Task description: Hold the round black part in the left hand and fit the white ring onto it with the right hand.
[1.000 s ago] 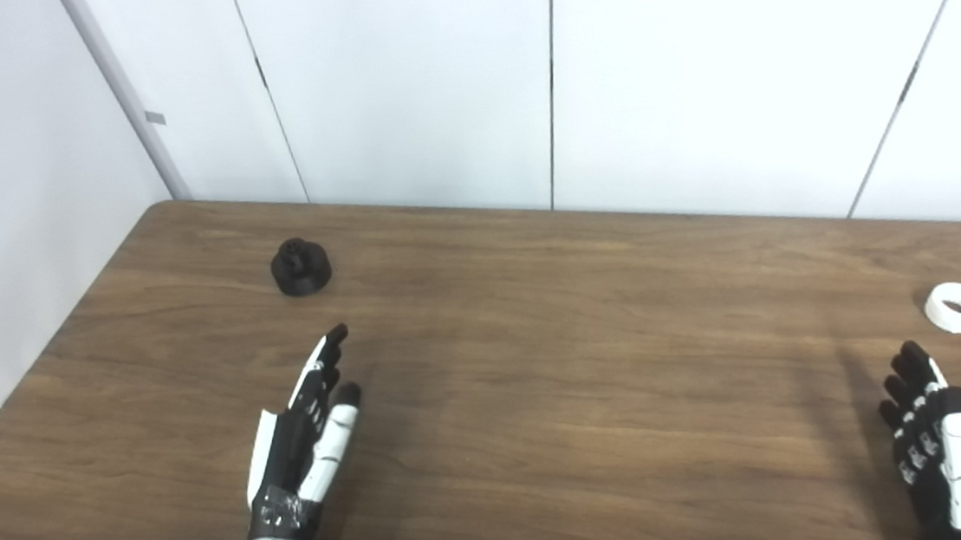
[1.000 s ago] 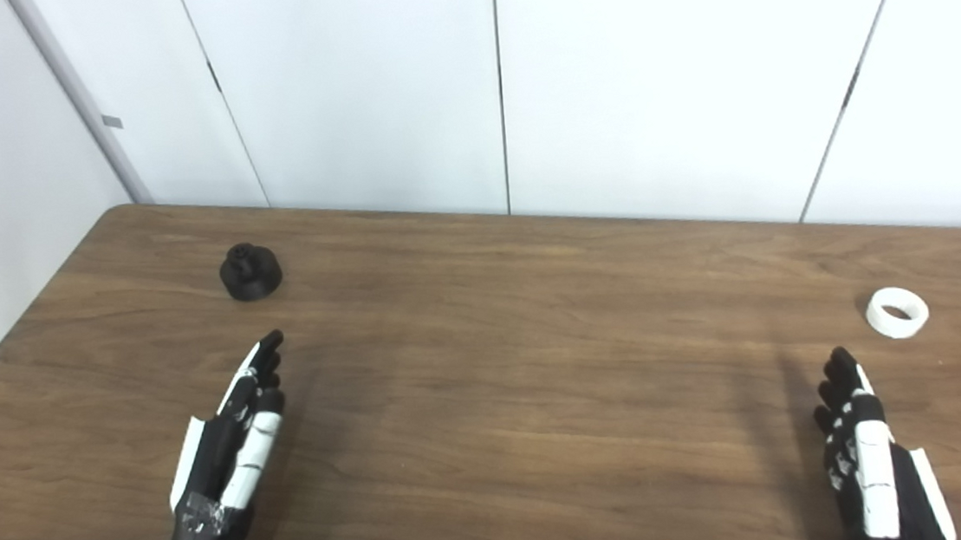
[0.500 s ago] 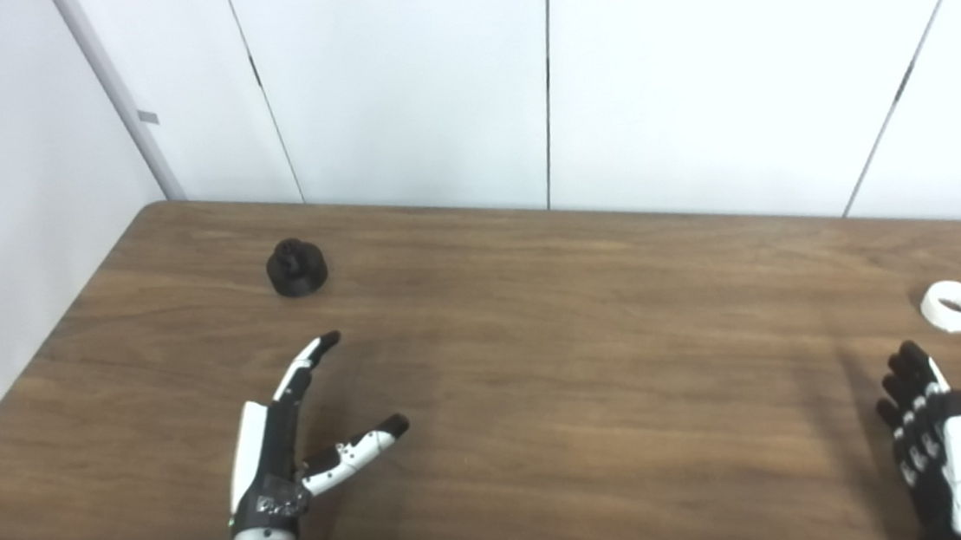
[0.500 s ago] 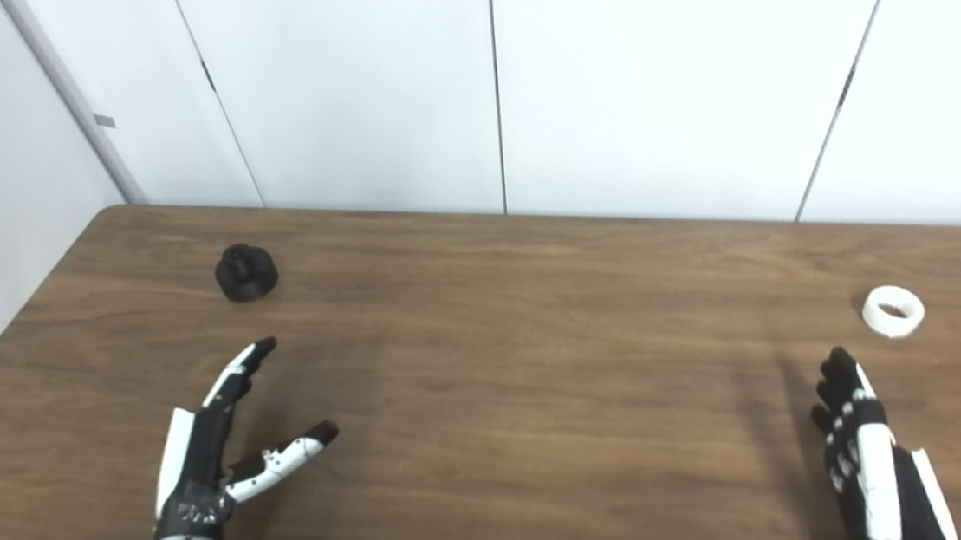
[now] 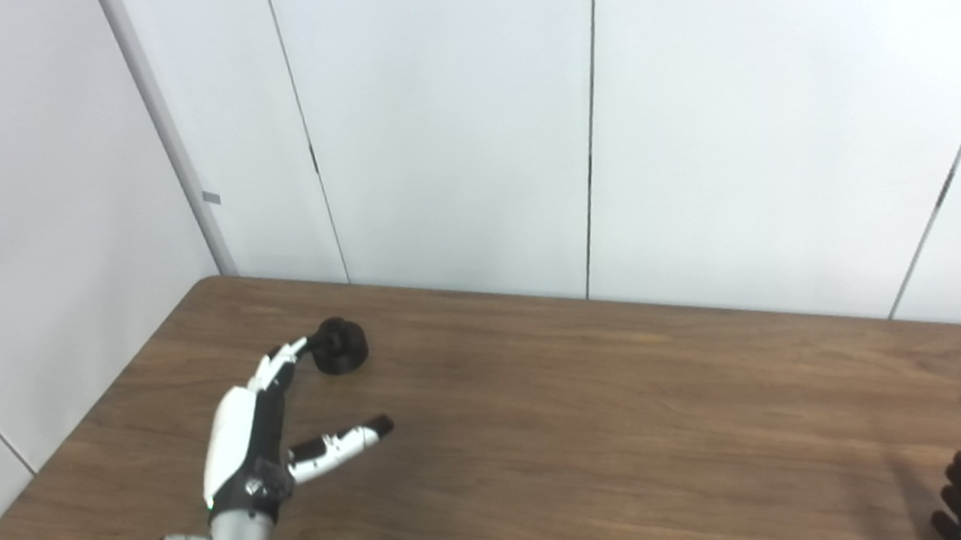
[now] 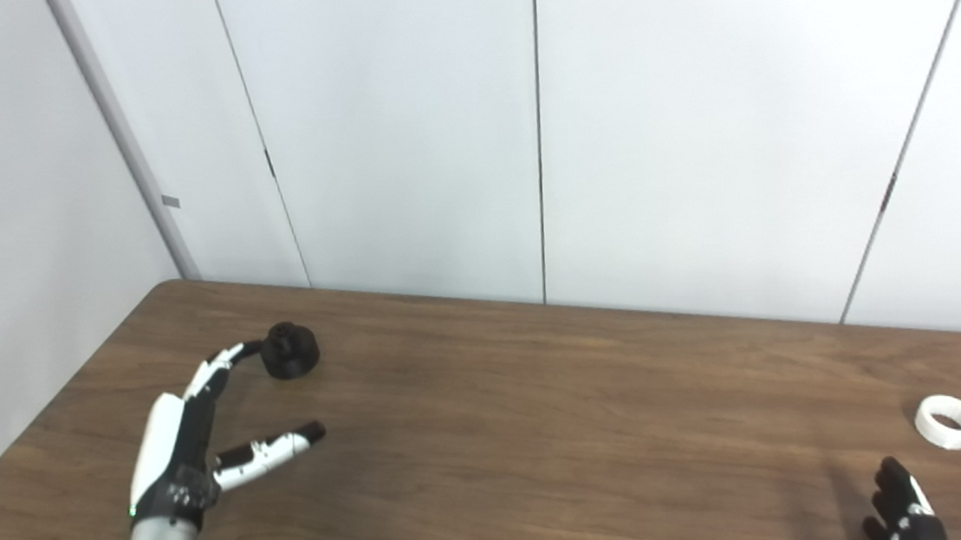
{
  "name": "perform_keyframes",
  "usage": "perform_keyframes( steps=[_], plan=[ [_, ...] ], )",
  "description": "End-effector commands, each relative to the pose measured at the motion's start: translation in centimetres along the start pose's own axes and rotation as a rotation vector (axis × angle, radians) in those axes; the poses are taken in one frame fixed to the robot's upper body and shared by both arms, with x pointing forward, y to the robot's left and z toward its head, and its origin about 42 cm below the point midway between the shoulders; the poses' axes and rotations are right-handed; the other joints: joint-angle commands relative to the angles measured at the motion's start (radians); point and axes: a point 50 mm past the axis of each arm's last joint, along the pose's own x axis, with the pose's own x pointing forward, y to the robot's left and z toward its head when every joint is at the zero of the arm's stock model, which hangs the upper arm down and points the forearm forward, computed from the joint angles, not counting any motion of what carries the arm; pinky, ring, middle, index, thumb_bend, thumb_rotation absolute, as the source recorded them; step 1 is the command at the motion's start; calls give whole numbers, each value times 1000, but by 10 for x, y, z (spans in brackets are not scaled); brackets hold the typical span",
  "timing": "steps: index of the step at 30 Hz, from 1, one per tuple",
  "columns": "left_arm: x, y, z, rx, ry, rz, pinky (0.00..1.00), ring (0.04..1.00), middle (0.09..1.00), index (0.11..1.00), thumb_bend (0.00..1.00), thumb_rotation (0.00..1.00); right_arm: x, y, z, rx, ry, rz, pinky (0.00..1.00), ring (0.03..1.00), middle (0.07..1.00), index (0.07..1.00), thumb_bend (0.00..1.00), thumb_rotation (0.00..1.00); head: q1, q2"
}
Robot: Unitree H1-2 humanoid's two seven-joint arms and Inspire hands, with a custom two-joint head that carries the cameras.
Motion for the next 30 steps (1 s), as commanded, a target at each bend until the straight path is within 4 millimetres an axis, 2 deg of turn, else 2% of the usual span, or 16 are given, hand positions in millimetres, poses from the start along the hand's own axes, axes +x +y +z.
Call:
perform_keyframes(
  steps=[1,5,12,15,18,26,30],
  plan=[
    [17,12,11,35,-50,46,1000,1000,948,878,927,338,3,-1,3,-12,-5,11,1000,999,984,957,498,1000,0,2],
    [31,14,10,68,-45,53,1000,1000,942,857,939,334,2,-1,3,3,-4,14,1000,995,979,959,457,1000,1,6],
    [56,15,5,121,-23,64,996,981,926,840,957,330,1,-1,2,-4,-12,24,1000,992,969,951,481,1000,-2,13],
    [67,16,2,146,-16,62,959,979,927,842,970,338,0,0,2,-6,-5,23,1000,988,968,947,483,1000,-2,16],
    [80,14,-2,177,-3,63,994,974,925,835,984,343,0,-1,1,-4,-3,21,1000,987,971,954,479,1000,-2,18],
    [108,11,-5,289,42,38,1000,1000,962,839,1000,375,-3,0,1,-1,-1,20,1000,982,969,946,501,1000,-5,26],
    [119,10,-9,307,55,39,1000,1000,973,828,1000,371,-4,0,1,7,0,18,1000,970,963,942,474,1000,-5,28]
  ],
)
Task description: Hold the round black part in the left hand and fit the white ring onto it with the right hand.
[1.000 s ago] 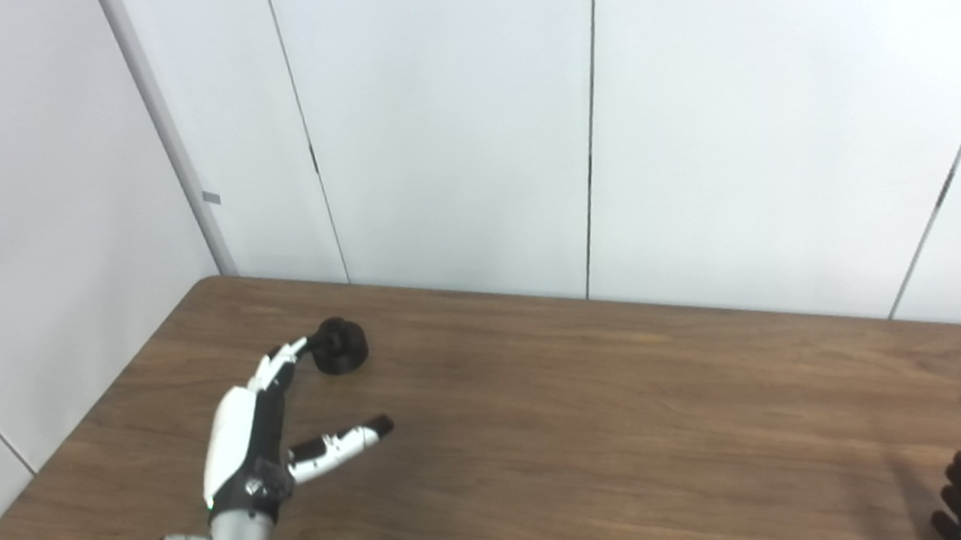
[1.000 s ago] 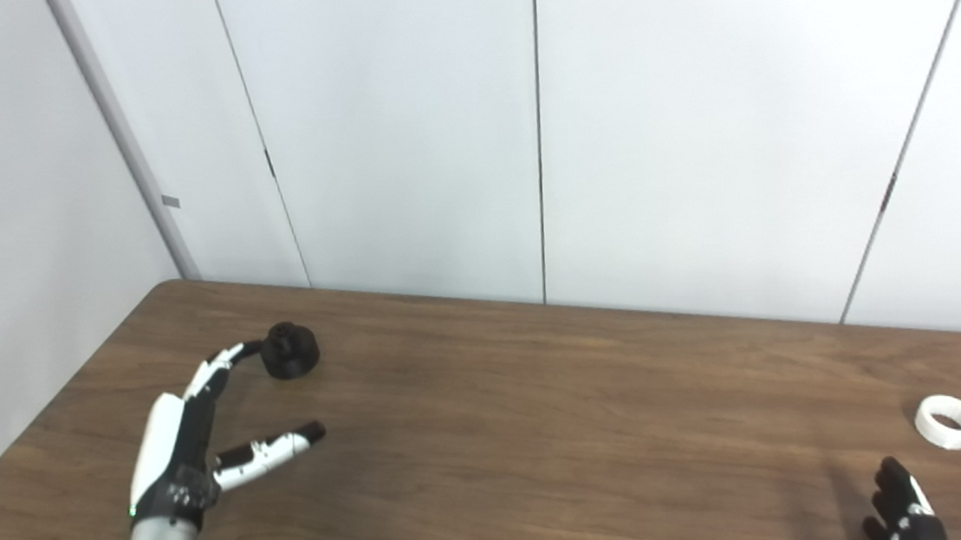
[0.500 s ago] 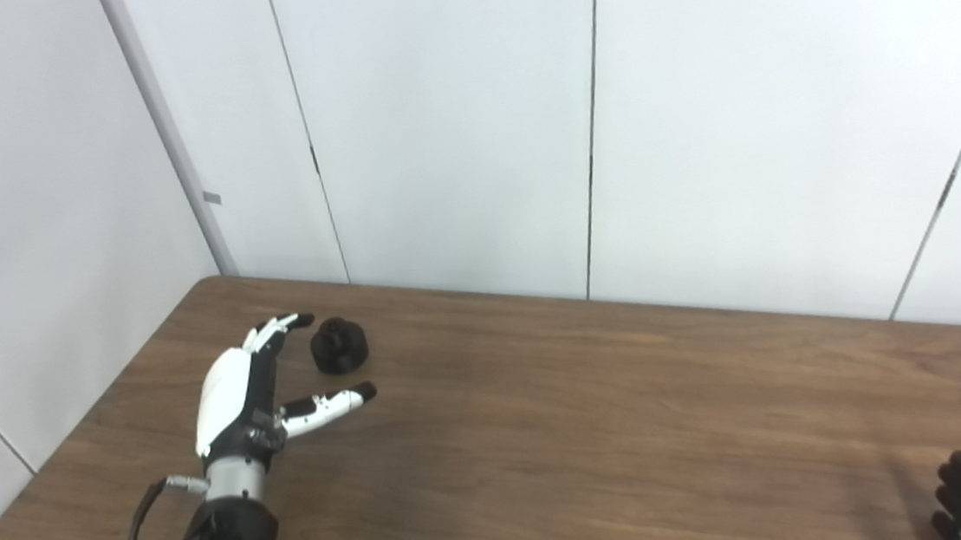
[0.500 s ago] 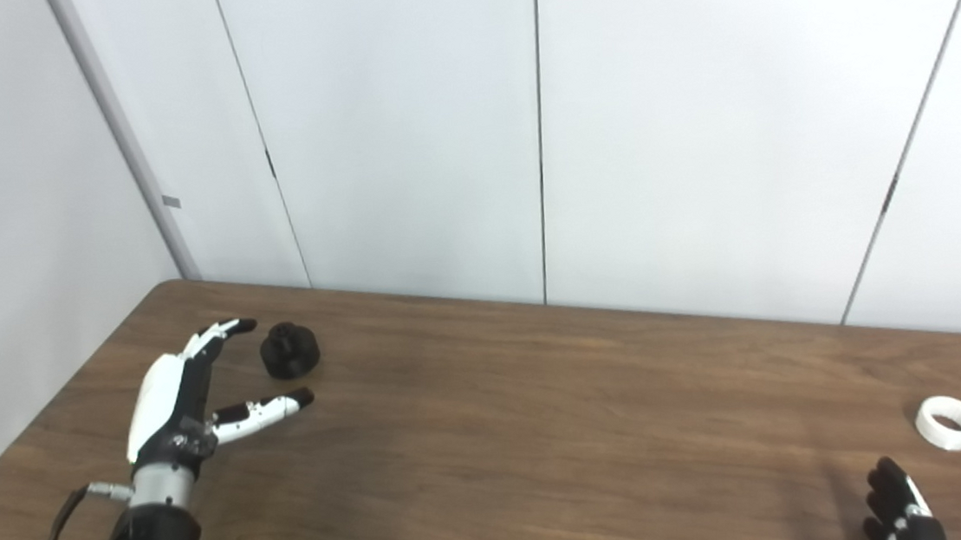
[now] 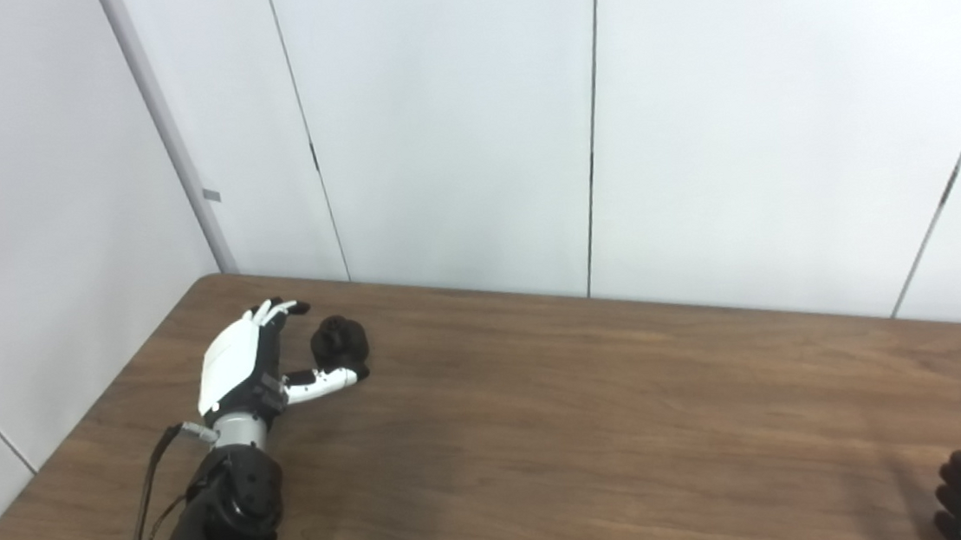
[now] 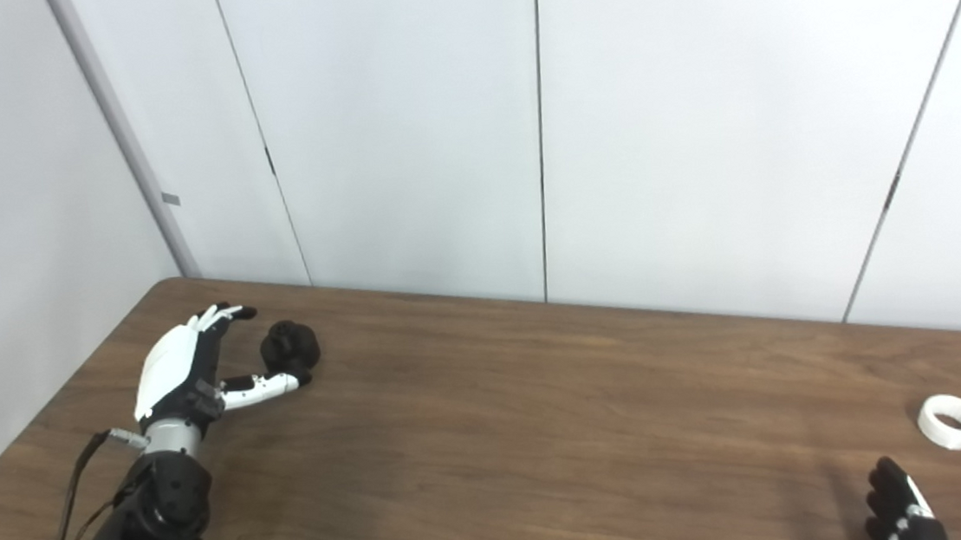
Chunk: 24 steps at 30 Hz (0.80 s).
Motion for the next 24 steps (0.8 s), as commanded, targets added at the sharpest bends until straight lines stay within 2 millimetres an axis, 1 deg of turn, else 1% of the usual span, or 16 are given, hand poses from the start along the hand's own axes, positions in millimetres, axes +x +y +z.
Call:
perform_keyframes(
  steps=[1,9,13,16,24],
  plan=[
    [20,24,13,35,-47,94,1000,1000,974,826,1000,369,-2,0,2,5,-1,10,1000,970,962,940,474,1000,0,2],
    [45,20,6,88,32,41,1000,1000,992,839,1000,400,-4,1,2,3,0,8,1000,971,966,943,458,1000,-1,4],
    [55,20,6,108,52,34,1000,1000,990,838,1000,401,-5,2,3,4,4,11,1000,978,970,948,477,1000,-5,4],
    [61,19,5,115,58,29,1000,1000,989,837,1000,397,-4,2,2,9,8,7,1000,983,973,949,487,1000,-8,5],
    [75,16,6,125,66,-2,1000,1000,980,829,1000,401,-6,4,4,10,9,8,1000,986,971,952,452,1000,-15,4]
  ],
)
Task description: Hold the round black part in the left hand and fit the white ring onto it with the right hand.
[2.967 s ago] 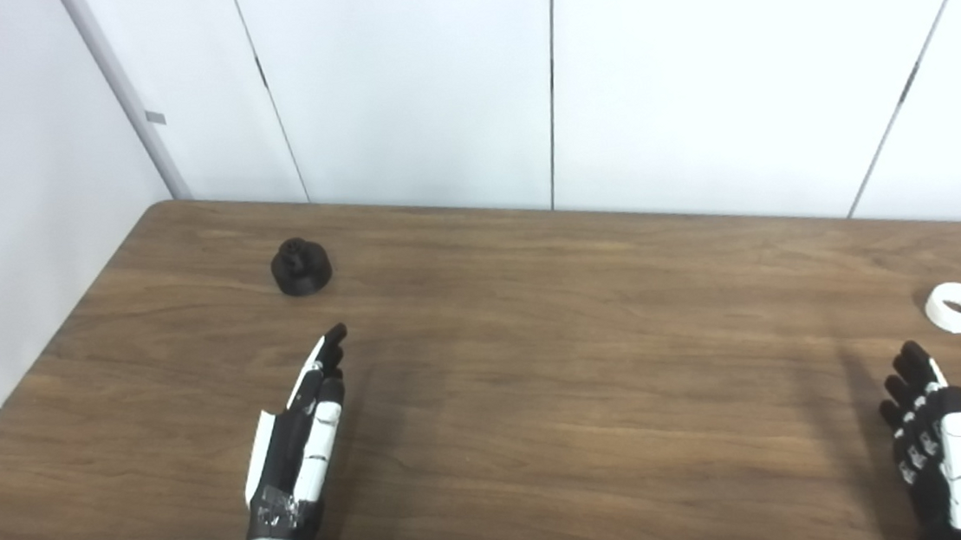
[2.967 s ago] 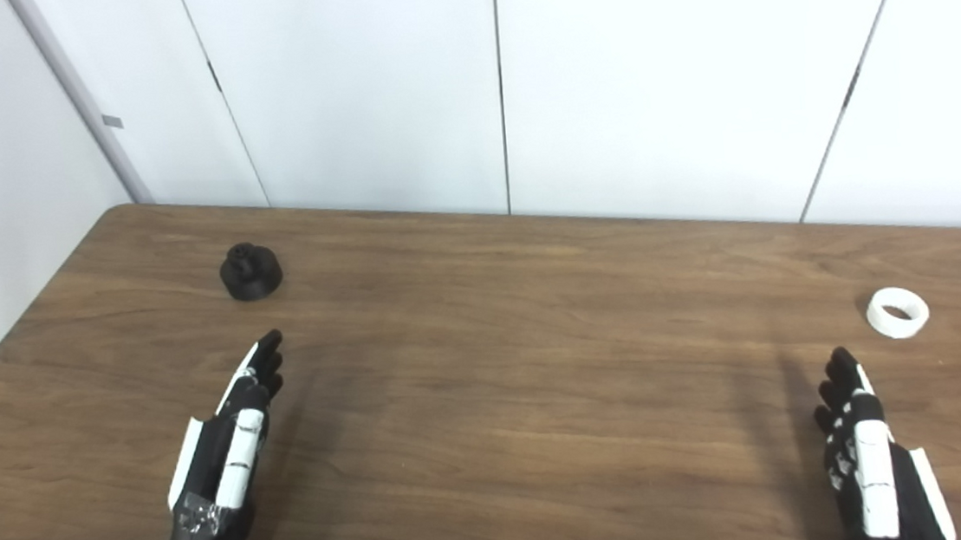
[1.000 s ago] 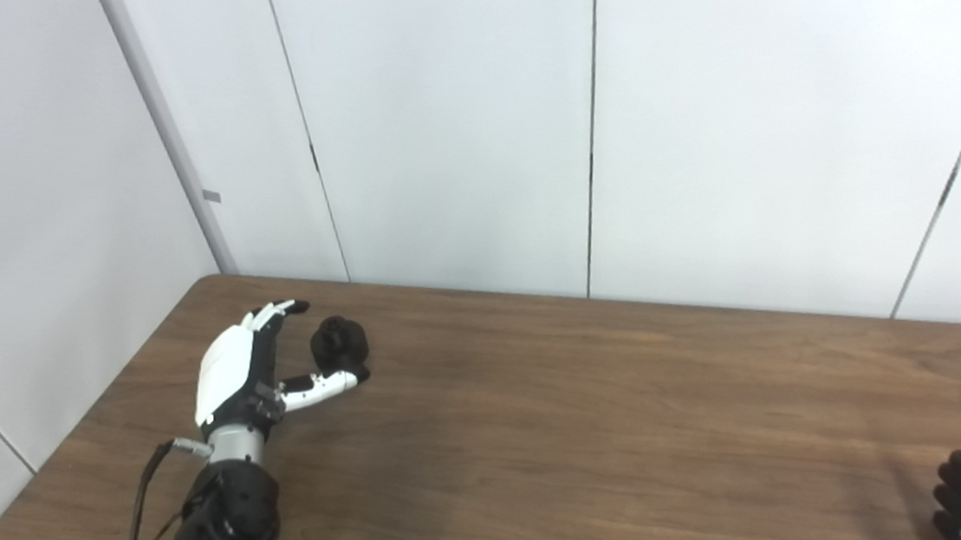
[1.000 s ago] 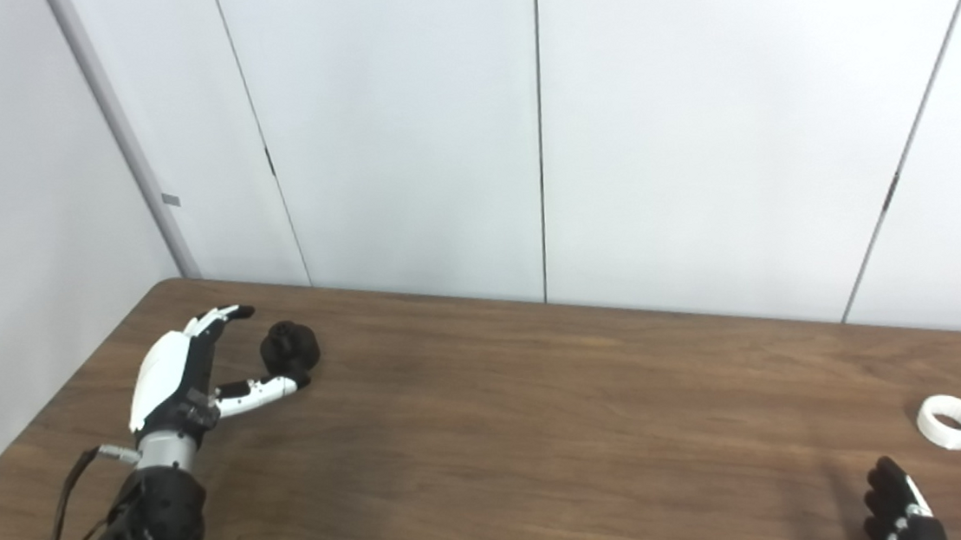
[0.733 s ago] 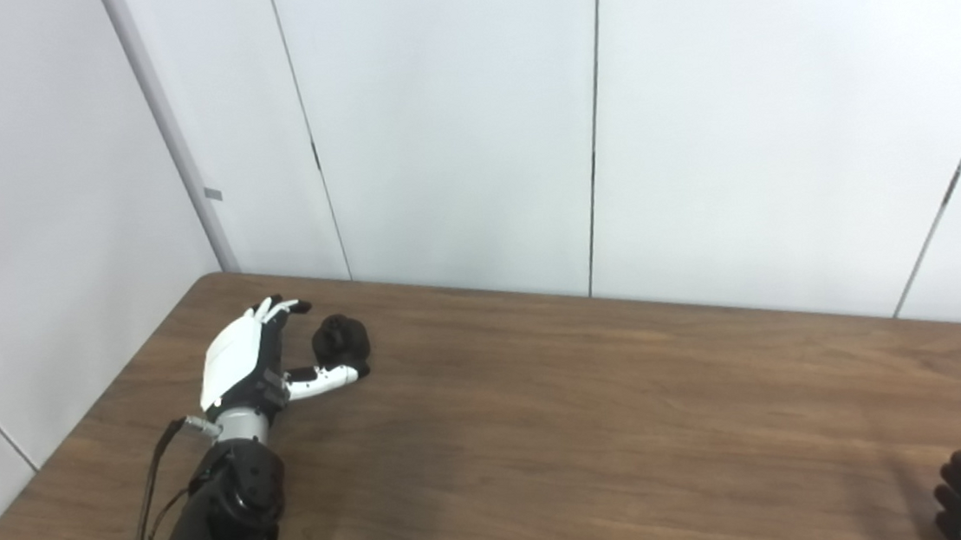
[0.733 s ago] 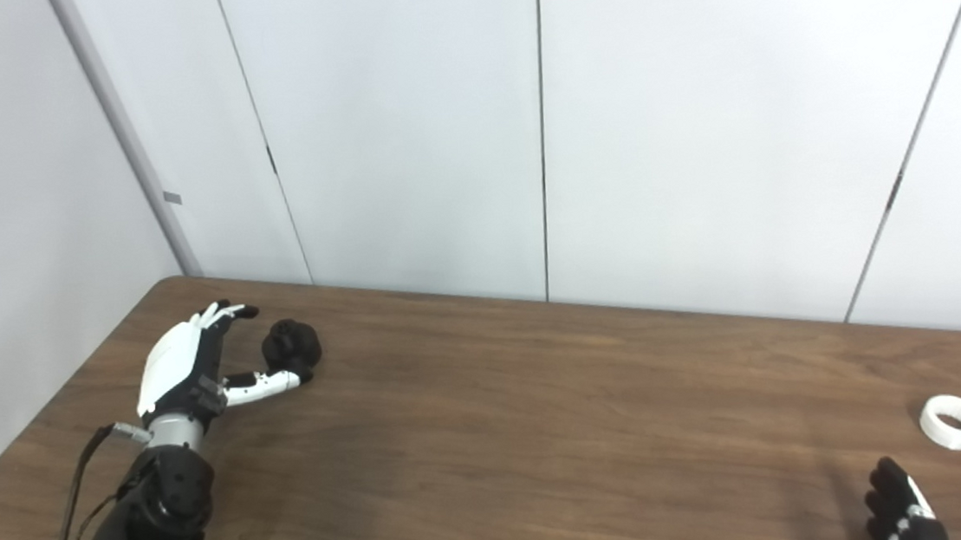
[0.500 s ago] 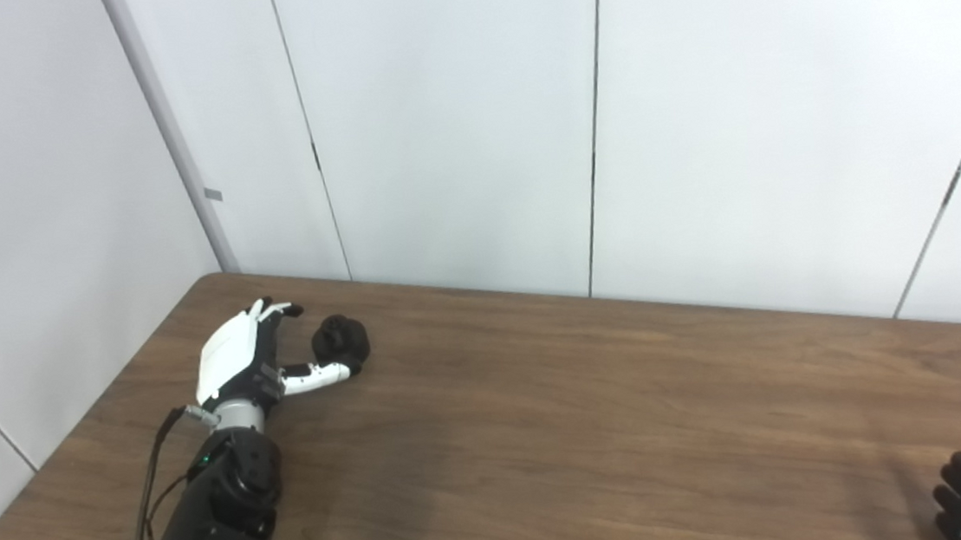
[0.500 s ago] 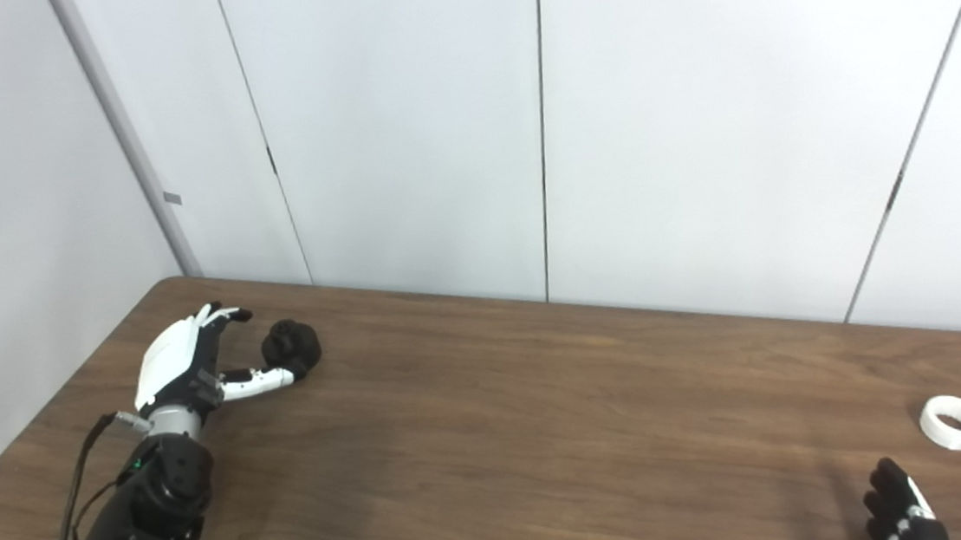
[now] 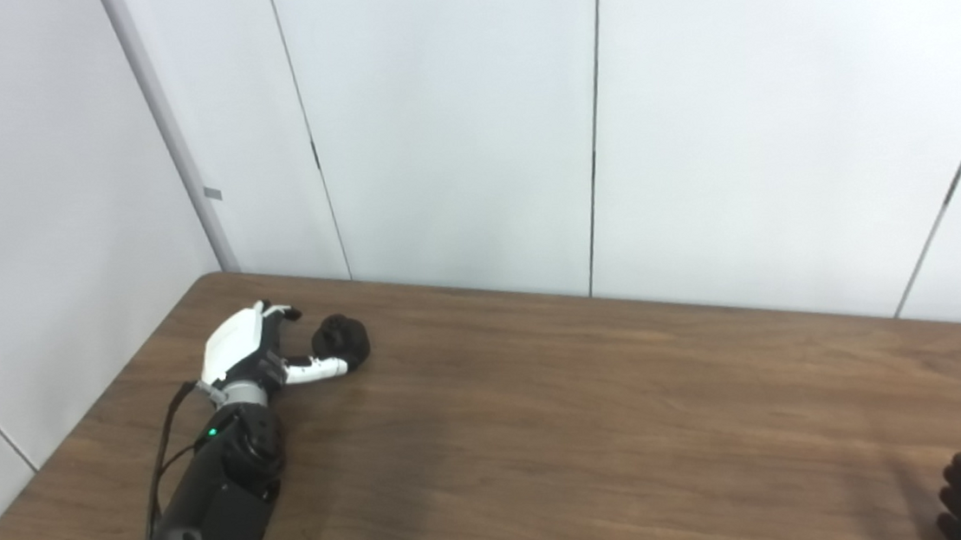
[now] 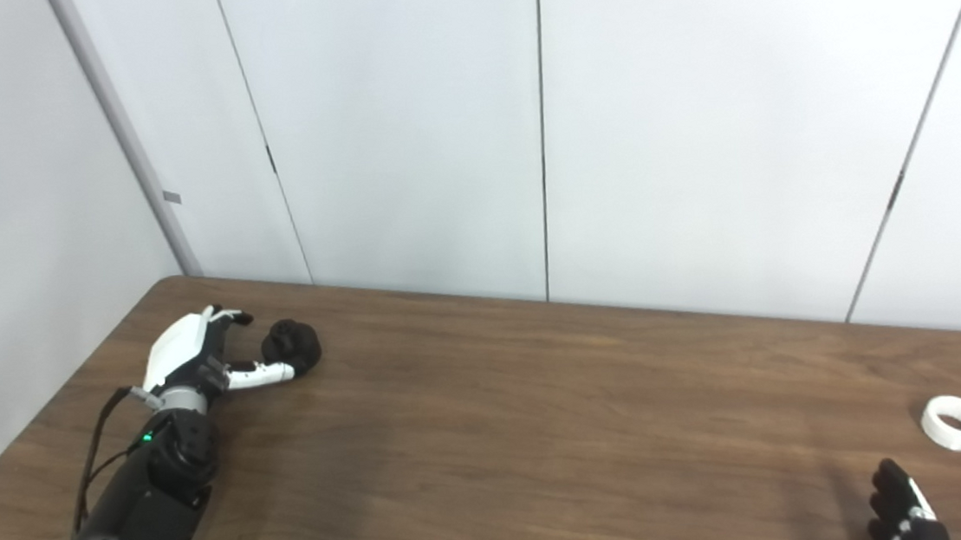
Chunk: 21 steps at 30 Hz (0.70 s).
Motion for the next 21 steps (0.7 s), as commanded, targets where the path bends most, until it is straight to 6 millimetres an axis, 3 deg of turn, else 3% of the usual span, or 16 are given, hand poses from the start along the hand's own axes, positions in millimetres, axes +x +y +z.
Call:
perform_keyframes(
  steps=[1,7,21],
  plan=[
    [16,33,20,5,-69,93,1000,1000,980,830,1000,402,-4,3,0,7,8,4,1000,986,971,952,455,1000,-2,3],
    [22,28,25,8,-75,67,1000,1000,974,823,1000,404,-5,4,1,10,14,0,1000,985,972,952,490,1000,-7,2],
    [25,19,38,-3,-103,31,1000,1000,968,809,1000,365,-7,6,3,6,12,-2,1000,995,982,964,451,1000,-15,8]
  ],
)
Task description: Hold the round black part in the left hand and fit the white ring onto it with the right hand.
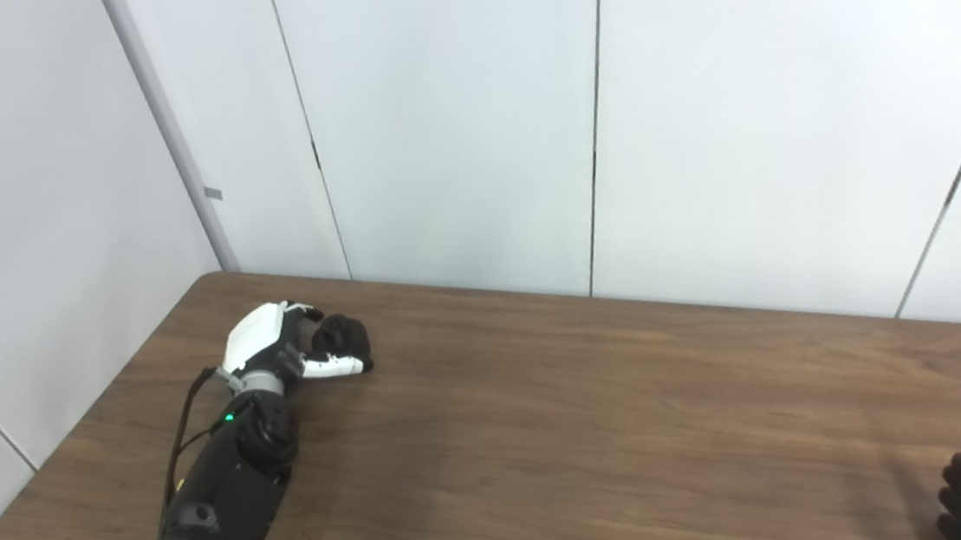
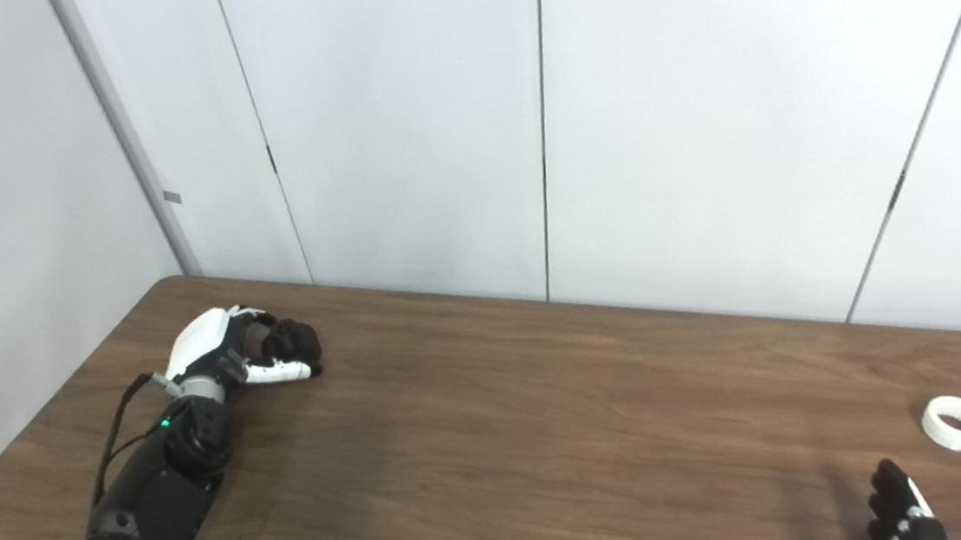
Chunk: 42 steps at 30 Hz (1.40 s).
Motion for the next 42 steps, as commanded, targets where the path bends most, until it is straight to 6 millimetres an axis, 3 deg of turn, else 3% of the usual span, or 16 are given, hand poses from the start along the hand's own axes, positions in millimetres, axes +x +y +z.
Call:
perform_keyframes(
  steps=[1,15,19,25,42],
  plan=[
    [13,29,20,0,-57,81,1000,1000,967,810,1000,365,-5,4,2,11,5,6,1000,997,983,965,449,1000,1,0],
    [12,28,19,-6,-53,92,1000,1000,962,790,995,356,-7,3,3,11,7,3,1000,1000,988,978,372,1000,9,5],
    [11,29,16,-12,-41,92,1000,1000,966,786,984,334,-8,3,4,8,9,5,1000,1000,993,980,409,1000,11,7],
    [12,29,12,-8,-32,92,1000,1000,960,786,983,332,-8,4,5,12,8,4,1000,1000,1000,983,367,1000,11,9],
    [15,28,10,-9,-30,74,1000,1000,942,785,983,350,-8,4,6,7,9,7,1000,1000,998,981,373,1000,9,13]
  ],
)
